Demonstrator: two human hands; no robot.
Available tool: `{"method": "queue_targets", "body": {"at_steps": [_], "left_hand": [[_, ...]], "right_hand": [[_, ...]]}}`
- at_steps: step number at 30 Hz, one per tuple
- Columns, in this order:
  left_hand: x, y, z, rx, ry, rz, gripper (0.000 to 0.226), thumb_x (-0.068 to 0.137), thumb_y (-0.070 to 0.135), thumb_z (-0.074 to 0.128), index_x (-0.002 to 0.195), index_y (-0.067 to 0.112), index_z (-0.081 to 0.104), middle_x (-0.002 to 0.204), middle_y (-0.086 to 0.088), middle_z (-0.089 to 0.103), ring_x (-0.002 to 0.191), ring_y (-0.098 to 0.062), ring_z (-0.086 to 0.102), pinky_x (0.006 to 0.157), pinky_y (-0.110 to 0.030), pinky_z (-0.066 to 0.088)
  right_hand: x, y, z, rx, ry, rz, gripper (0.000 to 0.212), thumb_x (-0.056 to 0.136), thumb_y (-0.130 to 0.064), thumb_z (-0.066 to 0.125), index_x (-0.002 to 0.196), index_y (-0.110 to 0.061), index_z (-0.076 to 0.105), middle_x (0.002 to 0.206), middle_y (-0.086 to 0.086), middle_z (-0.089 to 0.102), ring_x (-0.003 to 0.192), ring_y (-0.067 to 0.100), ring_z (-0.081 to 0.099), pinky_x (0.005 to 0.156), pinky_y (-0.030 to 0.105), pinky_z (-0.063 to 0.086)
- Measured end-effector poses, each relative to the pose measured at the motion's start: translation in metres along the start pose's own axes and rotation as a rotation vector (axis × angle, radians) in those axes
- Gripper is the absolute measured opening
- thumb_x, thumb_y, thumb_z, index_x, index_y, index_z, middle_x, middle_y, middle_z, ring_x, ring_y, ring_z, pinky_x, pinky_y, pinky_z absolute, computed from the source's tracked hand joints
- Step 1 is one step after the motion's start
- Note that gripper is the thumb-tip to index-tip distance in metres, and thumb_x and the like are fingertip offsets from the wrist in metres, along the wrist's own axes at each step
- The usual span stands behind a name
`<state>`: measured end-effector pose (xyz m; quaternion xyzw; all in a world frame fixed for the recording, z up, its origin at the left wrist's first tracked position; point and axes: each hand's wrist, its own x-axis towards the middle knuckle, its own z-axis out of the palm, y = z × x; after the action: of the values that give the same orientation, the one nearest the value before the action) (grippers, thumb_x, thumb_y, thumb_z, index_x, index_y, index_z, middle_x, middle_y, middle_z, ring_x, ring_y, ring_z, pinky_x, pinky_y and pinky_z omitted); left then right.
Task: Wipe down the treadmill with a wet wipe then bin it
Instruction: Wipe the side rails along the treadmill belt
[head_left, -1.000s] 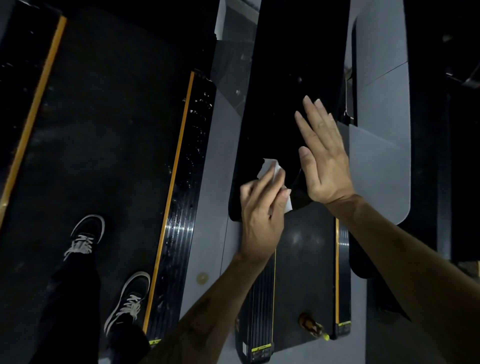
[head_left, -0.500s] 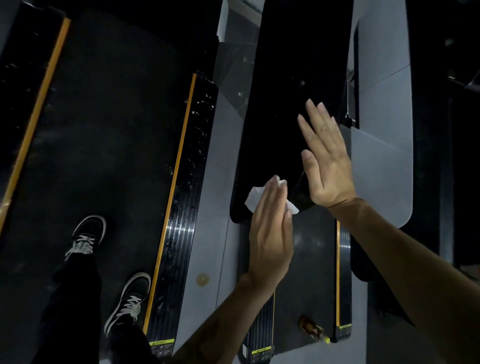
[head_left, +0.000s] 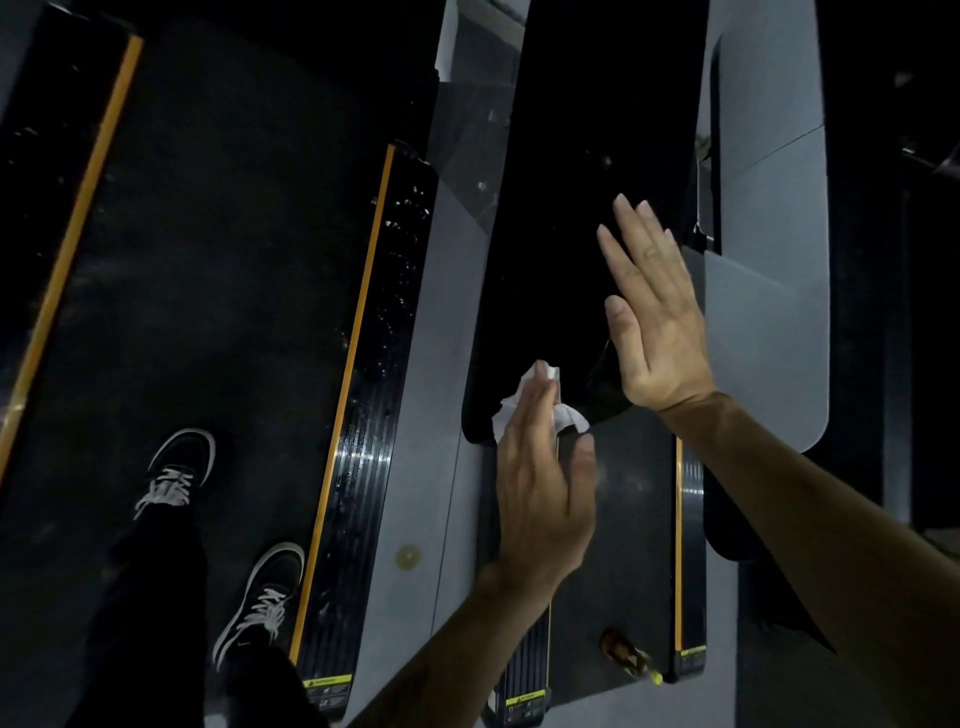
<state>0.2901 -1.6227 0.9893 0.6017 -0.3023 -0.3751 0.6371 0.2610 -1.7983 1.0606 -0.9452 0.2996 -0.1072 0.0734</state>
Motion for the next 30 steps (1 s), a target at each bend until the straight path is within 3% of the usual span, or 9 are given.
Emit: {"method": "queue_targets", "body": {"at_steps": [3,6,9,13,17,21,25,30], "left_hand": [[0.01,-0.003,-0.001,0.062,0.0,0.122,0.053,0.104,0.024,0.048,0.151,0.0,0.043,0.164,-0.007,0.037,0.152,-0.021,0.034,0.118,-0.053,0.035],[0.025,-0.015,-0.006,0.074,-0.037,0.183,0.054,0.101,0.02,0.051,0.15,0.0,0.043,0.163,-0.008,0.038,0.151,-0.024,0.034,0.122,-0.058,0.023],[0.023,-0.026,-0.007,0.059,-0.093,0.163,0.059,0.104,0.018,0.051,0.156,-0.002,0.033,0.168,-0.011,0.028,0.156,-0.027,0.025,0.126,-0.047,0.022],[0.004,-0.026,-0.006,0.007,-0.1,0.041,0.065,0.107,0.023,0.048,0.161,0.002,0.019,0.172,-0.006,0.016,0.159,-0.023,0.013,0.127,-0.052,0.022],[0.018,-0.004,-0.001,-0.113,-0.101,0.114,0.065,0.105,0.019,0.048,0.158,-0.006,0.02,0.17,-0.013,0.02,0.159,-0.027,0.015,0.126,-0.051,0.023],[0.042,-0.008,0.003,0.001,-0.079,0.128,0.063,0.106,0.023,0.047,0.157,-0.006,0.026,0.169,-0.015,0.022,0.159,-0.025,0.016,0.129,-0.041,0.015],[0.022,-0.021,0.0,0.08,-0.079,0.103,0.065,0.107,0.021,0.051,0.161,0.001,0.021,0.172,-0.01,0.015,0.159,-0.025,0.011,0.129,-0.048,0.014],[0.009,-0.014,0.0,0.007,-0.077,0.054,0.064,0.104,0.013,0.05,0.16,-0.001,0.022,0.171,-0.009,0.018,0.159,-0.025,0.013,0.127,-0.054,0.018]], "right_hand": [[-0.001,0.0,0.001,-0.006,0.006,-0.002,0.054,0.103,-0.017,0.035,0.151,0.006,0.04,0.163,0.025,0.029,0.155,0.039,0.02,0.123,0.063,0.018],[-0.001,0.001,0.001,-0.01,0.011,-0.008,0.054,0.103,-0.018,0.035,0.151,0.006,0.04,0.163,0.026,0.029,0.155,0.039,0.02,0.123,0.062,0.018],[0.0,0.001,0.001,0.003,0.009,-0.003,0.054,0.102,-0.015,0.037,0.151,0.006,0.04,0.163,0.026,0.029,0.155,0.039,0.019,0.124,0.062,0.017],[-0.001,0.001,0.001,-0.001,0.007,0.005,0.054,0.102,-0.016,0.037,0.152,0.005,0.04,0.163,0.025,0.029,0.156,0.038,0.019,0.124,0.062,0.018],[-0.001,0.0,0.0,-0.001,0.006,0.004,0.054,0.102,-0.017,0.036,0.152,0.005,0.04,0.163,0.024,0.029,0.156,0.038,0.018,0.124,0.061,0.017],[-0.001,0.001,0.001,-0.005,0.005,-0.002,0.054,0.102,-0.017,0.035,0.152,0.005,0.04,0.163,0.025,0.029,0.156,0.038,0.019,0.124,0.062,0.018],[-0.001,0.001,0.001,-0.007,0.005,-0.007,0.054,0.101,-0.014,0.037,0.151,0.006,0.04,0.163,0.026,0.029,0.156,0.038,0.019,0.123,0.062,0.018],[-0.001,0.001,0.001,-0.01,0.007,0.001,0.054,0.101,-0.013,0.039,0.151,0.006,0.04,0.163,0.026,0.029,0.155,0.04,0.019,0.123,0.062,0.018]]}}
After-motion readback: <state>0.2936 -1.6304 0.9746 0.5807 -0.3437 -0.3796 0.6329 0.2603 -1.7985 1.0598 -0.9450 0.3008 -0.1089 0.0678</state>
